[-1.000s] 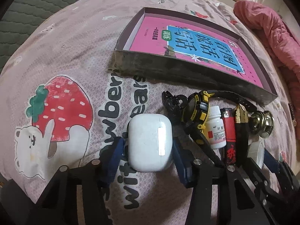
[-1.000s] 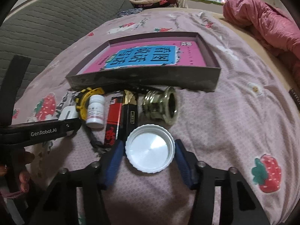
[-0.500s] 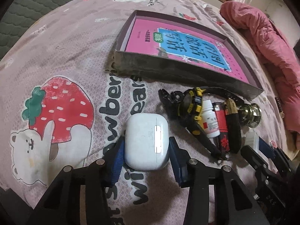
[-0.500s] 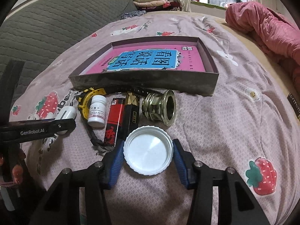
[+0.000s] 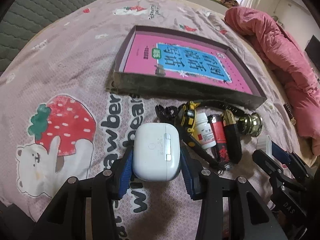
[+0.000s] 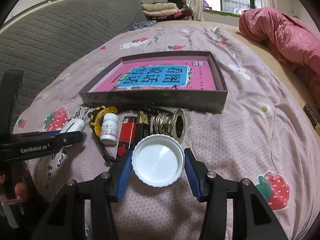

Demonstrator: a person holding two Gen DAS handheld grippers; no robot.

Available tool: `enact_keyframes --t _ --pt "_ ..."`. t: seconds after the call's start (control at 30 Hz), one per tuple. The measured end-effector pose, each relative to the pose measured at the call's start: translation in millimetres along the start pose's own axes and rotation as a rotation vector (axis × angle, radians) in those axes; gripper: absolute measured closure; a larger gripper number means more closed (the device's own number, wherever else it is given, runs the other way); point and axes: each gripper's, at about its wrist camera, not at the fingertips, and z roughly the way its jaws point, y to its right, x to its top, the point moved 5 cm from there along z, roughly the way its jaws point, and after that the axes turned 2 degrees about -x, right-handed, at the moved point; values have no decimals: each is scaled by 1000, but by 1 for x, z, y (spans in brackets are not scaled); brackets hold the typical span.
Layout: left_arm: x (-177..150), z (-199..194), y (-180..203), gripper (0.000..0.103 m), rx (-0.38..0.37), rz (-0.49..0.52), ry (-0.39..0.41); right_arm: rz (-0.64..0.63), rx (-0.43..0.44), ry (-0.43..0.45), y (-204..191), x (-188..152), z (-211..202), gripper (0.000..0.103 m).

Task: Organize rigid objects
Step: 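Carry the earbud case into the tray while the right tool carries the cap into the tray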

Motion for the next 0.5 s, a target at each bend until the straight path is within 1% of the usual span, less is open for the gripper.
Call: enact_keyframes --t 0.3,0.5 --pt "10 -12 4 57 -11 19 60 -31 -34 58 -1 13 -8 52" --pt "19 -15 7 57 -9 35 86 -32 -59 70 4 24 -8 52"
